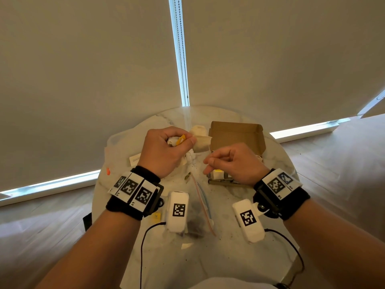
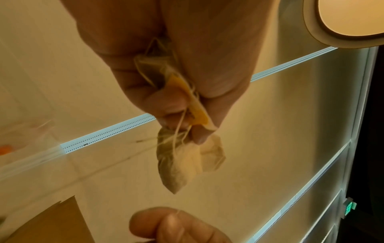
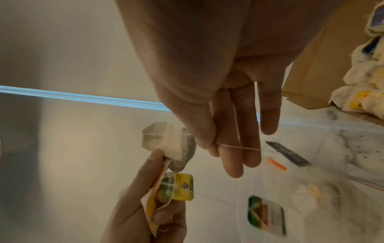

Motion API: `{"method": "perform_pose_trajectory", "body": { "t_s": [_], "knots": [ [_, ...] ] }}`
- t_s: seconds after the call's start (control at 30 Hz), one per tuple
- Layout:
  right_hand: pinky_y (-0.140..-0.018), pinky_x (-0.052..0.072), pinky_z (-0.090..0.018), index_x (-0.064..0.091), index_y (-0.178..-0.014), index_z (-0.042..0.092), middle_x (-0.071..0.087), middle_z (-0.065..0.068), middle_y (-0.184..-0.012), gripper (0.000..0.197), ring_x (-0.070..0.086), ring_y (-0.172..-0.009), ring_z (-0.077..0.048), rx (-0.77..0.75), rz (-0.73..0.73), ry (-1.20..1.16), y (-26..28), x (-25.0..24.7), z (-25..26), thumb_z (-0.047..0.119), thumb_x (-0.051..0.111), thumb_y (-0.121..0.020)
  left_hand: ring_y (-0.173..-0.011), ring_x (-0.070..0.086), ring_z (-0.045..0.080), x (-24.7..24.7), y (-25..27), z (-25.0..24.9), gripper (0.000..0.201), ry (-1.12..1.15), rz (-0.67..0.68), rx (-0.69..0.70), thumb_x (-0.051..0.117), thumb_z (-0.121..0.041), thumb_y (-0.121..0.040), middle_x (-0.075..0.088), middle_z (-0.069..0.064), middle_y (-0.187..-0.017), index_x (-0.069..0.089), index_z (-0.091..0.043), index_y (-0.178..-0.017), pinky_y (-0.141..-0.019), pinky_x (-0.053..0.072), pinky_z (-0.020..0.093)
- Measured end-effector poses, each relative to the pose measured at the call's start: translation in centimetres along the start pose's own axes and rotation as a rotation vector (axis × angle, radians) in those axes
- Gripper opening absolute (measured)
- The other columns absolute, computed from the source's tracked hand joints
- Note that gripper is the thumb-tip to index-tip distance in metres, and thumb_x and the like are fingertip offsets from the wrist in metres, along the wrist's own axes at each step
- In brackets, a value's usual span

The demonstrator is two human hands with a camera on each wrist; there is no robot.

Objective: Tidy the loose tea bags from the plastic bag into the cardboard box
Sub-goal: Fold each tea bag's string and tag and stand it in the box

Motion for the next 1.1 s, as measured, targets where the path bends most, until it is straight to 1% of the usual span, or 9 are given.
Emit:
{"method": "perform_pose_trajectory", "body": {
  "t_s": [0.2, 0.33, 0.43, 0.5, 0.67, 0.8, 0.9, 1.03, 1.1],
  "knots": [
    [-0.081, 0.058, -0.028, 0.074, -0.098, 0.002, 0.077, -0.008, -0.087, 0.016, 0.073, -0.085, -0.019, -0.05, 0.007, -0.108, 0.0, 1.3, 0.3, 0.011, 0.062, -0.094, -0.048, 0.054, -0.005, 0.2, -0.2, -0.2, 0.007, 0.032, -0.006, -0.02, 0.078, -0.019, -0.083, 0.066, -0.021, -0.061, 0.078, -0.014, -0.088, -0.05, 0.04, 0.009],
    [-0.075, 0.057, -0.024, 0.071, -0.102, -0.004, 0.074, -0.018, -0.094, 0.017, 0.073, -0.085, -0.02, -0.029, 0.05, -0.198, 0.0, 2.4, 0.0, 0.005, 0.058, -0.096, -0.048, 0.054, -0.003, 0.3, -0.3, -0.5, 0.006, 0.065, -0.008, -0.037, 0.079, -0.019, -0.083, 0.065, -0.019, -0.059, 0.078, -0.014, -0.086, -0.048, 0.04, 0.011],
    [-0.083, 0.059, -0.032, 0.067, -0.109, -0.006, 0.072, -0.022, -0.102, 0.019, 0.071, -0.095, -0.03, 0.011, 0.101, -0.242, 0.3, 3.2, -0.8, 0.001, 0.055, -0.096, -0.047, 0.054, -0.004, 0.3, -0.3, -0.7, 0.004, 0.07, -0.001, -0.048, 0.078, -0.018, -0.083, 0.063, -0.021, -0.055, 0.078, -0.015, -0.086, -0.049, 0.039, 0.009],
    [-0.086, 0.057, -0.038, 0.064, -0.114, -0.004, 0.071, -0.022, -0.107, 0.023, 0.07, -0.099, -0.03, 0.066, 0.135, -0.235, 0.5, 3.8, -1.7, -0.006, 0.053, -0.094, -0.045, 0.053, -0.004, 0.3, -0.3, -0.7, 0.003, 0.085, 0.004, -0.058, 0.079, -0.018, -0.083, 0.062, -0.021, -0.054, 0.077, -0.016, -0.085, -0.048, 0.038, 0.008],
    [-0.073, 0.06, -0.028, 0.06, -0.117, -0.002, 0.071, -0.023, -0.102, 0.033, 0.073, -0.087, -0.025, 0.144, 0.134, -0.127, 0.9, 3.9, -3.2, -0.016, 0.044, -0.093, -0.045, 0.052, 0.001, 0.4, -0.4, -0.8, 0.002, 0.095, 0.019, -0.058, 0.079, -0.021, -0.082, 0.066, -0.018, -0.06, 0.077, -0.021, -0.083, -0.046, 0.041, 0.015],
    [-0.06, 0.06, -0.029, 0.057, -0.106, -0.002, 0.073, -0.024, -0.089, 0.016, 0.074, -0.075, -0.027, 0.26, 0.012, -0.233, 0.8, 3.0, -4.7, -0.008, 0.058, -0.092, -0.049, 0.055, -0.002, 0.4, -0.5, -0.8, 0.003, 0.112, 0.024, -0.05, 0.079, -0.019, -0.082, 0.069, -0.016, -0.066, 0.077, -0.021, -0.082, -0.048, 0.04, 0.011],
    [-0.065, 0.062, -0.036, 0.068, -0.092, -0.001, 0.074, -0.018, -0.081, 0.008, 0.073, -0.068, -0.022, 0.247, -0.098, -0.222, 0.5, 1.9, -5.3, -0.005, 0.068, -0.085, -0.049, 0.055, -0.001, 0.6, -0.5, -0.9, 0.002, 0.118, 0.038, -0.048, 0.079, -0.02, -0.082, 0.07, -0.016, -0.069, 0.078, -0.02, -0.083, -0.049, 0.041, 0.012],
    [-0.062, 0.05, -0.018, 0.079, -0.095, 0.019, 0.071, 0.004, -0.079, 0.014, 0.06, -0.066, -0.007, 0.114, -0.218, 0.121, -0.2, 0.0, -4.1, 0.013, 0.076, -0.083, -0.056, 0.059, -0.004, 0.7, -0.3, -1.2, 0.003, 0.096, 0.067, -0.012, 0.079, -0.02, -0.082, 0.069, -0.017, -0.07, 0.078, -0.018, -0.084, -0.053, 0.041, 0.008],
    [-0.054, 0.046, -0.015, 0.078, -0.097, 0.019, 0.07, 0.005, -0.073, 0.013, 0.058, -0.057, -0.003, 0.126, -0.239, 0.099, -0.5, -0.4, -3.8, 0.013, 0.072, -0.087, -0.059, 0.059, -0.005, 0.8, -0.2, -1.3, 0.002, 0.087, 0.092, 0.004, 0.079, -0.019, -0.083, 0.069, -0.02, -0.07, 0.077, -0.02, -0.083, -0.055, 0.041, 0.008]
  ]
}}
Point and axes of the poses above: each hand's wrist, its own y-axis away from the middle knuckle, its own x-axis out of the palm, z = x × y, the point moved 9 cm from there along -y, towards the middle knuckle
